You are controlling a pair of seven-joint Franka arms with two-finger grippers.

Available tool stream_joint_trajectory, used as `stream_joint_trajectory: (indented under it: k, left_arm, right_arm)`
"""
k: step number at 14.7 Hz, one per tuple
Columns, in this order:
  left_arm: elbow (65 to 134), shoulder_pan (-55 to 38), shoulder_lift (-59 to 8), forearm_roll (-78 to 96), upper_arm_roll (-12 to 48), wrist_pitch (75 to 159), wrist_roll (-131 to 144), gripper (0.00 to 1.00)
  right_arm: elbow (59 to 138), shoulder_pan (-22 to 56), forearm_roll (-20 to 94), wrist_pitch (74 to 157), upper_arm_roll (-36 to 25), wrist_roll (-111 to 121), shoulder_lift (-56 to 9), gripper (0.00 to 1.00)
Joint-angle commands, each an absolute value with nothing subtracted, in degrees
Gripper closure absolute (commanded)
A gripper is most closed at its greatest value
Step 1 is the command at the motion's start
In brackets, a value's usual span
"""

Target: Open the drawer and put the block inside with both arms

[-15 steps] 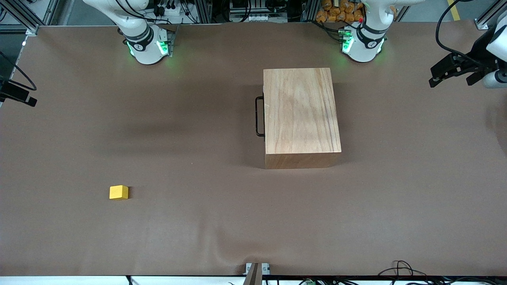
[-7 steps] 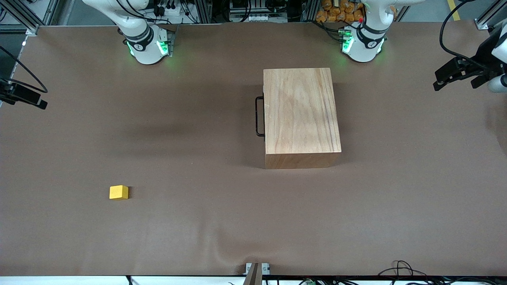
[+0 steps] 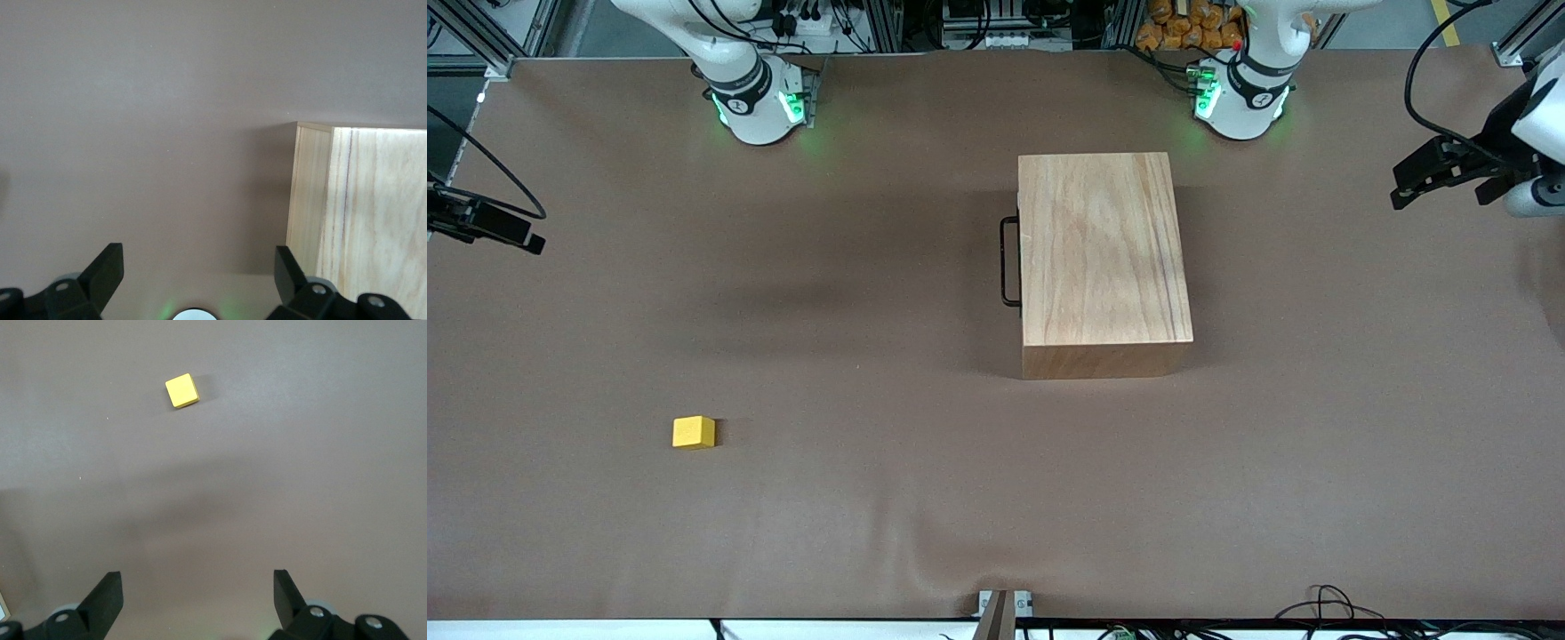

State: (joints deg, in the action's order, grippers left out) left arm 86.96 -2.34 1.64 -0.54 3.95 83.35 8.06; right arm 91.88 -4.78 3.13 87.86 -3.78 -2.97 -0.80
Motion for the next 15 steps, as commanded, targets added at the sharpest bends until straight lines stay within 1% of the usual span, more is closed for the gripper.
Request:
stream_joint_trajectory:
  k: [1,3,4,7,11,14,15]
  left_arm:
    - [85.3,-3.8,0.0,-0.9,5.3,84.1,8.0,0.0]
    - [85.1,-6.2,-0.8,0.3,6.6,85.0,8.6,0.0]
    - [83.8,-7.2,-2.4,0.8,6.9,85.3,9.0,0.0]
    - [74.6,-13.3,-11.7,0.5,8.2,84.6,15.1,0.0]
    - [67.5,-24.1,-20.8,0.4,7.5,85.5,31.9,0.0]
    - [65.7,-31.1,-23.9,0.0,7.1,86.6,41.0,0.0]
    - [64.7,-34.2,-25.0,-0.3,6.0,86.8,44.1,0.0]
  right_arm:
    - [92.5,-4.7,2.5,89.5,-3.5,-3.8,-0.9,0.0]
    - [92.6,-4.6,2.5,89.6,-3.6,-3.8,-0.9,0.0]
    - [92.5,-4.7,2.5,89.5,-3.6,-3.8,-0.9,0.0]
    - [92.6,-4.8,2.5,88.1,-3.6,-3.8,-0.5,0.0]
    - [92.5,-5.0,2.5,87.2,-3.6,-3.8,-0.3,0.0]
    - [92.5,-5.1,2.5,87.1,-3.6,-3.8,-0.3,0.0]
    - [92.5,-5.1,2.5,87.1,-3.6,-3.8,-0.3,0.0]
